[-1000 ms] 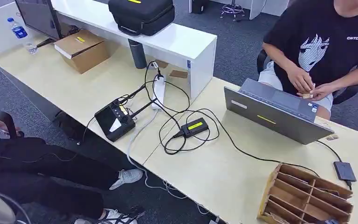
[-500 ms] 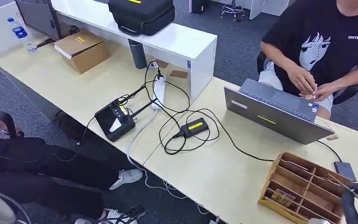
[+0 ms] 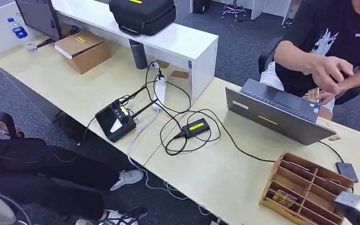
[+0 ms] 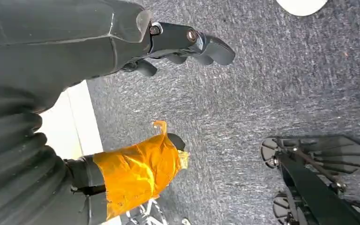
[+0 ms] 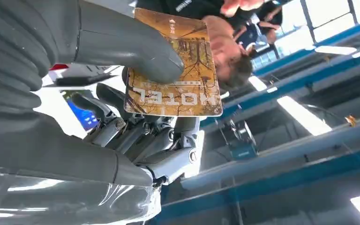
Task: Pass the card to the sensor for recognition and then transmit it.
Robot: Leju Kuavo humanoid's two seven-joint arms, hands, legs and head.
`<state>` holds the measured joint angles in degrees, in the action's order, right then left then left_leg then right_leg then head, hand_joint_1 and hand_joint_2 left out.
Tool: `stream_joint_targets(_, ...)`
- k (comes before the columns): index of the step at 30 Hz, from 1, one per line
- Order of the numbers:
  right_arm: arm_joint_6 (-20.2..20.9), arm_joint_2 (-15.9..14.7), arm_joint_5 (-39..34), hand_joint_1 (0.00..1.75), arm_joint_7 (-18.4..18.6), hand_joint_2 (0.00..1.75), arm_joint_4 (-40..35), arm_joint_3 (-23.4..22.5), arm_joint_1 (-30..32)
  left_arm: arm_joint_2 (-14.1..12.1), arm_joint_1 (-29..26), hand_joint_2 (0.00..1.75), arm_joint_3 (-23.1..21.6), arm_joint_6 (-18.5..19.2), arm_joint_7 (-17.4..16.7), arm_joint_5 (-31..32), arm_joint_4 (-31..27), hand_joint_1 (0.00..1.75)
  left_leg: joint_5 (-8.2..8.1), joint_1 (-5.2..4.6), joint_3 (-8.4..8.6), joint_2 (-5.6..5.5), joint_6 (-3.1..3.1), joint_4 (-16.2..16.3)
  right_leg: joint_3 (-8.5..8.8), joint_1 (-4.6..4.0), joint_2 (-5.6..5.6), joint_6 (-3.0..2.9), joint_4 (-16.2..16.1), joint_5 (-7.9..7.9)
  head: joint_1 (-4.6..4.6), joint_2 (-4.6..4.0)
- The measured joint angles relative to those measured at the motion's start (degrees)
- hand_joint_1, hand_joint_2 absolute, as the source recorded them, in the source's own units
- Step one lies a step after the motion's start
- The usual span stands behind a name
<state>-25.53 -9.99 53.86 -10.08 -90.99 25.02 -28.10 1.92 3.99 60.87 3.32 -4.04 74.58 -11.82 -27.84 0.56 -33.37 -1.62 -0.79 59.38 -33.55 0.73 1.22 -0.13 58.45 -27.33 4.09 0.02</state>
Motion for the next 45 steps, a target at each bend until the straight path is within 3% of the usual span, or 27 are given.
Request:
stream_joint_targets(9, 6.5, 4.3, -0.6, 1.75, 3.6, 1.75, 7.5, 1.3, -11.4, 0.2, 1.6, 1.75, -0.6, 0.7, -0.7, 1.9, 0.0, 0.0, 0.09, 0.0, -0.01, -0.01, -0.07, 0.0, -0.01, 0.0, 0.01, -0.02, 0.0, 0.04, 0.0, 0.0)
stream_joint_targets(14, 8.0, 6.8, -1.4, 1.75, 4.7, 1.75, 14.0, 1.8, -17.0, 0.7, 2.4, 1.75, -1.6, 0.9, -1.0, 2.1, 0.0, 0.0, 0.1, 0.01, 0.0, -0.03, -0.07, 0.0, -0.01, 0.0, 0.0, -0.01, 0.0, 0.05, 0.0, 0.0)
stream_joint_targets(23, 8.6, 9.7, -1.9, 1.75, 5.4, 1.75, 21.7, 2.2, -20.3, 1.8, 2.6, 1.75, -2.6, -1.0, -0.3, 2.4, 0.0, 0.0, 0.09, 0.01, -0.02, -0.04, -0.07, 0.0, -0.03, 0.0, 0.0, -0.01, 0.0, 0.05, -0.02, 0.0)
stream_joint_targets(26, 8.3, 10.3, -3.1, 1.68, 5.2, 1.75, 23.3, 2.2, -20.5, 2.2, 2.6, 1.75, -2.8, -2.3, 1.8, 1.4, 0.0, 0.0, 0.09, 0.01, -0.02, -0.06, -0.07, 0.0, -0.03, 0.0, -0.01, -0.01, 0.0, 0.05, -0.02, 0.0)
stream_joint_targets(28, 8.3, 10.6, -3.6, 1.31, 4.8, 1.75, 24.0, 2.2, -20.4, 2.6, 2.5, 1.75, -2.8, -2.7, 3.6, -0.5, 0.0, 0.0, 0.09, 0.01, -0.03, -0.06, -0.07, 0.0, -0.04, 0.0, -0.01, -0.01, 0.0, 0.05, 0.0, 0.0)
stream_joint_targets(29, 8.2, 10.6, -3.6, 1.26, 4.6, 1.75, 24.4, 2.1, -20.4, 2.8, 2.5, 1.75, -2.5, -2.1, 4.9, -2.9, 0.0, 0.0, 0.09, 0.0, -0.05, -0.06, -0.07, 0.0, -0.04, 0.0, -0.01, -0.01, 0.0, 0.05, -0.02, 0.0)
stream_joint_targets(30, 8.0, 10.6, -3.9, 0.54, 4.4, 1.75, 24.6, 2.1, -20.3, 3.1, 2.4, 1.75, -1.8, -1.3, 6.3, -5.4, 0.0, 0.0, 0.09, 0.0, -0.05, -0.07, -0.07, 0.0, -0.04, 0.0, -0.01, -0.01, 0.0, 0.05, -0.02, 0.0)
stream_joint_targets(33, 7.6, 10.6, -4.3, 0.47, 3.7, 1.75, 25.2, 2.1, -19.9, 3.7, 2.2, 1.75, 1.1, 0.1, 9.4, -10.3, 0.0, 0.0, 0.09, 0.0, -0.05, -0.04, -0.07, 0.0, -0.05, 0.0, 0.0, -0.01, 0.0, 0.04, 0.0, 0.0)
stream_joint_targets(34, 7.4, 10.6, -4.3, 0.24, 3.5, 1.75, 25.3, 2.0, -19.8, 4.0, 2.1, 1.75, 2.0, 0.6, 10.1, -11.5, 0.0, 0.0, 0.08, 0.0, -0.06, -0.03, -0.07, 0.0, -0.06, 0.0, 0.01, 0.0, 0.0, 0.04, 0.0, 0.0)
stream_joint_targets(35, 7.4, 10.6, -4.3, 0.24, 3.5, 1.75, 25.4, 1.9, -19.6, 4.2, 2.0, 1.75, 2.9, 1.1, 10.6, -12.6, 0.0, 0.0, 0.08, 0.0, -0.06, -0.03, -0.07, 0.0, -0.06, 0.0, 0.01, 0.0, 0.0, 0.04, 0.0, 0.0)
stream_joint_targets(36, 7.4, 10.6, -4.4, 0.0, 3.4, 1.75, 25.5, 1.9, -19.5, 4.4, 2.0, 1.75, 3.9, 1.9, 11.3, -14.2, 0.0, 0.0, 0.08, 0.0, -0.05, -0.02, -0.07, 0.0, -0.07, 0.0, 0.01, 0.0, 0.0, 0.04, 0.0, 0.0)
stream_joint_targets(38, 7.5, 10.6, -5.1, 0.0, 2.3, 1.75, 25.5, 1.8, -19.2, 4.6, 2.4, 1.75, 6.1, 4.7, 12.7, -17.5, 0.0, 0.0, 0.08, 0.0, -0.05, -0.04, -0.07, 0.0, -0.08, 0.0, 0.0, 0.0, 0.0, 0.05, -0.02, 0.0)
stream_joint_targets(41, 8.6, 11.3, -7.0, 0.0, 1.9, 1.75, 25.0, 2.0, -18.5, 3.5, 4.4, 1.75, 8.7, 8.7, 11.1, -20.6, 0.0, 0.0, 0.11, 0.03, -0.05, -0.06, -0.1, 0.0, -0.07, -0.01, -0.02, -0.01, 0.0, 0.05, 0.0, 0.0)
stream_joint_targets(45, 8.9, 11.6, -8.9, 0.0, 1.6, 1.75, 24.4, 2.3, -18.0, 2.6, 6.2, 1.75, 11.5, 9.3, 10.7, -24.1, -0.4, 0.0, 0.14, 0.04, -0.01, -0.02, -0.15, 0.0, -0.08, -0.03, 0.03, -0.06, 0.1, 0.09, 0.0, 0.0)
